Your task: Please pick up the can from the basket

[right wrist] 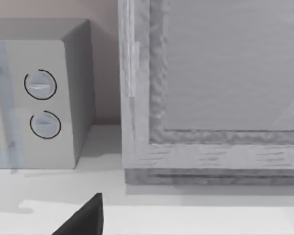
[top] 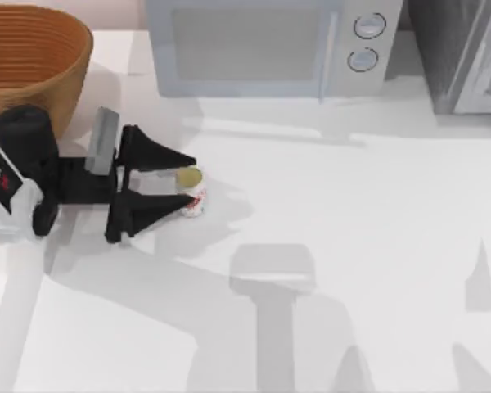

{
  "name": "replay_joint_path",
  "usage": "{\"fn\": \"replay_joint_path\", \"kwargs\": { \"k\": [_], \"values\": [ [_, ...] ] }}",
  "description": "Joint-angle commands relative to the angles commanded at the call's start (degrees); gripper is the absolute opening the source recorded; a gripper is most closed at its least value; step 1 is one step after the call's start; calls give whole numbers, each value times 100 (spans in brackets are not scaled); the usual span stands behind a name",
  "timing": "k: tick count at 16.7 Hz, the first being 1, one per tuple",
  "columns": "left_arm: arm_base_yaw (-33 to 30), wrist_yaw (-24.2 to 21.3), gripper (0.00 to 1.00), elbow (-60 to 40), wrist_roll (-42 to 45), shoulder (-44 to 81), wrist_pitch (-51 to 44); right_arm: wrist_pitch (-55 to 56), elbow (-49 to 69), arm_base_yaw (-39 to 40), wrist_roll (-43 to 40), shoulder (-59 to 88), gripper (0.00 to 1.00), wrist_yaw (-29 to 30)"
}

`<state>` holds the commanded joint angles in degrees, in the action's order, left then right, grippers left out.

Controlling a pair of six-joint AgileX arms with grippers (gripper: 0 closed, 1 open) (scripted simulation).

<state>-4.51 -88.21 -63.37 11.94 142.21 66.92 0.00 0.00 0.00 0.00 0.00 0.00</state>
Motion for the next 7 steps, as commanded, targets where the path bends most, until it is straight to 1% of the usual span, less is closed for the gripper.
{"fn": "replay_joint_path", "kwargs": {
  "k": [1,2,7],
  "values": [
    [0,0,98,0,0,0,0,0,0,0,0,0,100,0],
    [0,0,100,0,0,0,0,0,0,0,0,0,100,0],
    [0,0,100,0,0,0,0,0,0,0,0,0,100,0]
  ]
}}
